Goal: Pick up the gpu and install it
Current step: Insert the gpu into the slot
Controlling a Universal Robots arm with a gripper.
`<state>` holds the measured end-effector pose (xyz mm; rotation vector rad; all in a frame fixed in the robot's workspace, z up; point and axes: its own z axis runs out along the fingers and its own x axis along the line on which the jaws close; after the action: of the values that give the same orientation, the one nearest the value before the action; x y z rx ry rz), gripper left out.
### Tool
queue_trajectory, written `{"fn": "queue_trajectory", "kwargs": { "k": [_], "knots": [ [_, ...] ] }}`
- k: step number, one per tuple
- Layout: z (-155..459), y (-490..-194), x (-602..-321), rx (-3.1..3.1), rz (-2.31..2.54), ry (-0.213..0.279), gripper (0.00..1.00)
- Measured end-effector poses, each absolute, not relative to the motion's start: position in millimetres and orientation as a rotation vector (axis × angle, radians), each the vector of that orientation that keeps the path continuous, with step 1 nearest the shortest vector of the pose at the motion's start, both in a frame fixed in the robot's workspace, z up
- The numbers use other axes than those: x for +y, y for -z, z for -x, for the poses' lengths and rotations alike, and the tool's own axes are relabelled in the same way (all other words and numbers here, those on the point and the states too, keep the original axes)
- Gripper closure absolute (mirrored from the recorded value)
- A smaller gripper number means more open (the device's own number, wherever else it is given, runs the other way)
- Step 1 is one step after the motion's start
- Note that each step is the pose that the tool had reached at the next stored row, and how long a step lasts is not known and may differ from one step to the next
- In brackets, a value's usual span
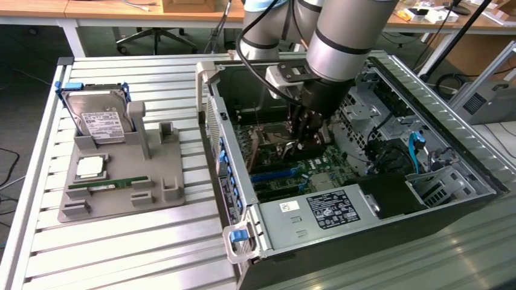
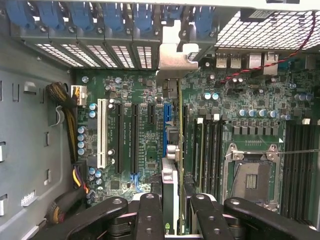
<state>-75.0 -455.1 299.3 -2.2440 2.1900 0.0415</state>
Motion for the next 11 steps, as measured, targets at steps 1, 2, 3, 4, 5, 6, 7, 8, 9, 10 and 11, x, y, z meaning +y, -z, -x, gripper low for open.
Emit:
{"fn": "queue_trajectory", "kwargs": {
  "k": [1, 2, 3, 4, 5, 6, 7, 8, 9, 10, 11],
  "knots": [
    [75.2, -299.0, -455.0, 2.19, 2.244, -0.041, 0.73],
    [75.4, -298.7, -455.0, 2.19, 2.244, -0.042, 0.73],
    [75.4, -298.2, -454.6, 2.19, 2.244, -0.042, 0.73],
    [75.5, -298.0, -454.0, 2.19, 2.244, -0.041, 0.73],
    [75.6, -297.6, -453.8, 2.19, 2.244, -0.042, 0.73],
    [75.9, -297.2, -453.6, 2.19, 2.243, -0.042, 0.73],
    [76.9, -296.4, -453.6, 2.19, 2.244, -0.041, 0.73],
    [78.3, -295.3, -453.6, 2.19, 2.244, -0.042, 0.73],
    [79.5, -294.3, -453.6, 2.19, 2.244, -0.042, 0.73],
    [80.3, -293.6, -453.6, 2.19, 2.244, -0.041, 0.73],
    [81.1, -292.6, -453.6, 2.19, 2.244, -0.042, 0.73]
  ]
}}
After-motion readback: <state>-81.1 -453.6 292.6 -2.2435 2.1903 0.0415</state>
